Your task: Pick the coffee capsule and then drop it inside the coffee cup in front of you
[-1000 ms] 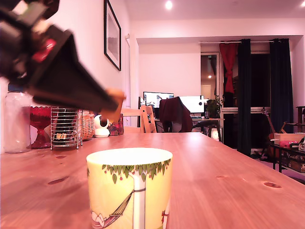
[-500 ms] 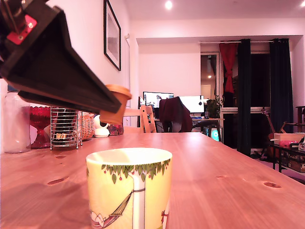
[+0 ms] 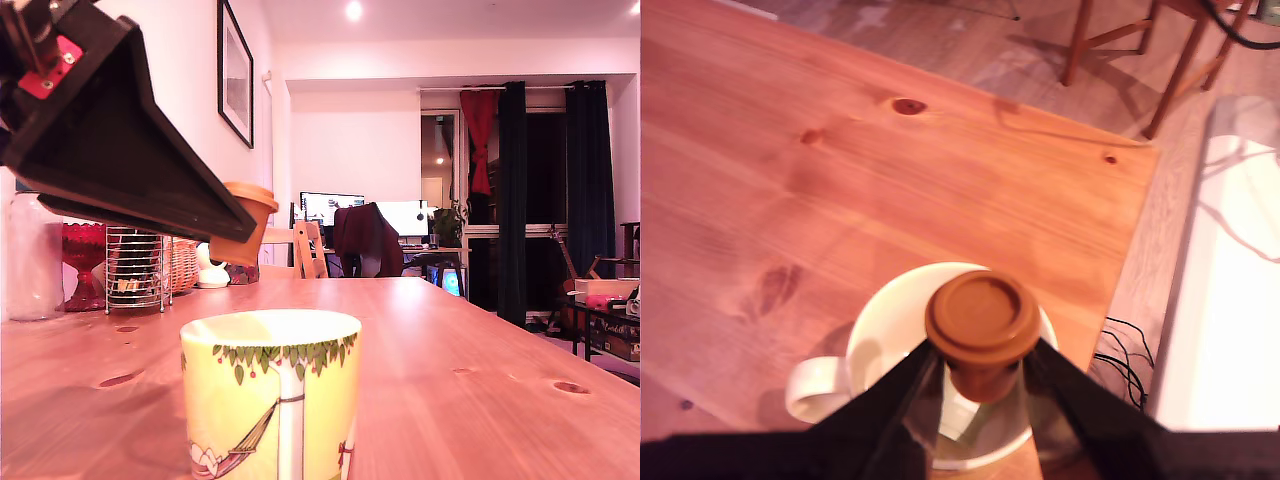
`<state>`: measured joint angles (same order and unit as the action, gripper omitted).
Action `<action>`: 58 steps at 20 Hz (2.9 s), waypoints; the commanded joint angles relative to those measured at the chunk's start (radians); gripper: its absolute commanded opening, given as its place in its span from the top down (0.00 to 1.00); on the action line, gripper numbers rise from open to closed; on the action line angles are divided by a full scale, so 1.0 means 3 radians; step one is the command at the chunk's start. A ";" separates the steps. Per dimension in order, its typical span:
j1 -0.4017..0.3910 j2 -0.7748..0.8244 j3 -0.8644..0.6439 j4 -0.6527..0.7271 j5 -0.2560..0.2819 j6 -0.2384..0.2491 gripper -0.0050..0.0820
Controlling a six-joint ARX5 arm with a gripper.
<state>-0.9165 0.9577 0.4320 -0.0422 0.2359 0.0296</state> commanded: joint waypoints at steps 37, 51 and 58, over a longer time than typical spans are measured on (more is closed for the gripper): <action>-0.0097 0.1081 0.0799 -0.0287 -0.0117 -0.0448 0.24; -0.0184 0.0706 0.1181 -0.0757 -0.0276 -0.0336 0.67; -0.0184 0.0191 0.1180 -0.1181 -0.0562 -0.0303 0.97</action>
<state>-0.9684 1.0241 0.7834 -0.3920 0.0738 -0.0681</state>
